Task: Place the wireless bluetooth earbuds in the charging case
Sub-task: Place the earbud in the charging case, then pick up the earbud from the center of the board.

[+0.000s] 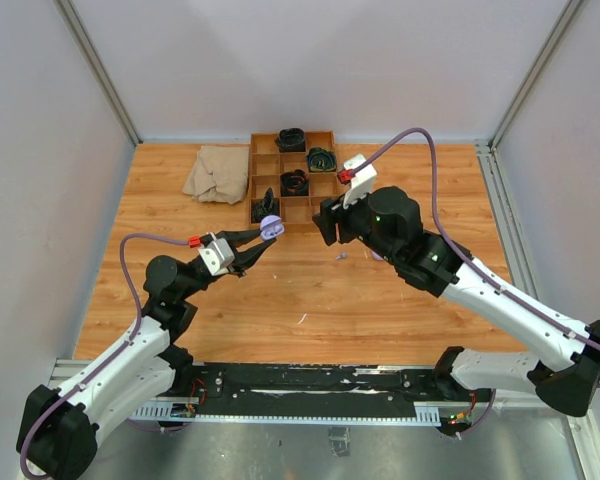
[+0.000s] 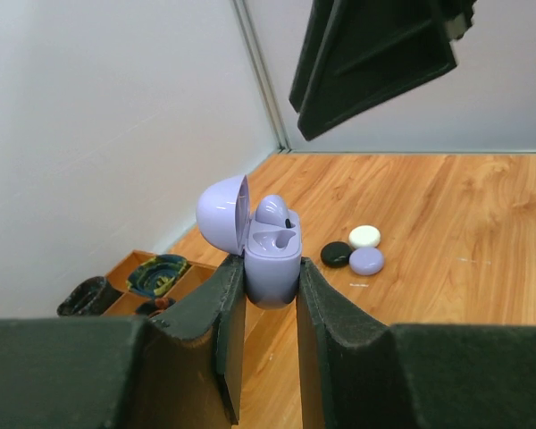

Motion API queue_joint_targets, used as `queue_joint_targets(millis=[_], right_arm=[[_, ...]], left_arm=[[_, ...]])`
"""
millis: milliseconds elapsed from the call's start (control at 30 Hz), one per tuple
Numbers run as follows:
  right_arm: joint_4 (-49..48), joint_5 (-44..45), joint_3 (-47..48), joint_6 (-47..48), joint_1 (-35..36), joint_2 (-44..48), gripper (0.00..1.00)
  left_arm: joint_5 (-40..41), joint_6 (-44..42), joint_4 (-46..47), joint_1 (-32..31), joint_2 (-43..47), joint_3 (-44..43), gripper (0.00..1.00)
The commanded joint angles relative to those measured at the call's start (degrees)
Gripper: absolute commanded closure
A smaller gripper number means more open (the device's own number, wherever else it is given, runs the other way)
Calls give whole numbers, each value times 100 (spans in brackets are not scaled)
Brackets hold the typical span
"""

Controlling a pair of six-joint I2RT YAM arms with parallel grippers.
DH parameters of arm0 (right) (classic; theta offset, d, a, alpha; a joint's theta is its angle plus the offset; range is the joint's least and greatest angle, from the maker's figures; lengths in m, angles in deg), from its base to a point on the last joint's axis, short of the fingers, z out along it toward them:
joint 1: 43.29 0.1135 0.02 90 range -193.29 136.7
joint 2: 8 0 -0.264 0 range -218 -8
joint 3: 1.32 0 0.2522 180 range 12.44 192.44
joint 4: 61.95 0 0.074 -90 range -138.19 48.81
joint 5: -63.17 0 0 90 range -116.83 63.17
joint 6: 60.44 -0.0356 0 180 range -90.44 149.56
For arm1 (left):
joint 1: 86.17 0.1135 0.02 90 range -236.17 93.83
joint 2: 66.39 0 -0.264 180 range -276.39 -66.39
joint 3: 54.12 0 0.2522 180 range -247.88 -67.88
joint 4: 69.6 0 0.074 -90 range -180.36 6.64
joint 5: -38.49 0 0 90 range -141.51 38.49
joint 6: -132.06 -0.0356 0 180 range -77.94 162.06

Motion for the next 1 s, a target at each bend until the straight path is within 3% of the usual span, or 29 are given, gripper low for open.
queue_joint_targets(millis=[0, 267, 700, 967], right_arm=[[507, -331, -334, -47, -578, -30, 41], [535, -453, -748, -92, -1326, -652, 42], [164, 591, -786, -651, -1411, -2325, 44], [-25, 574, -631, -865, -1438, -3108, 44]], left_arm=[[155, -110, -11, 24, 20, -207, 100], [160, -109, -39, 24, 55, -222, 100], [141, -130, -55, 24, 84, -227, 100], [133, -129, -55, 22, 83, -224, 100]])
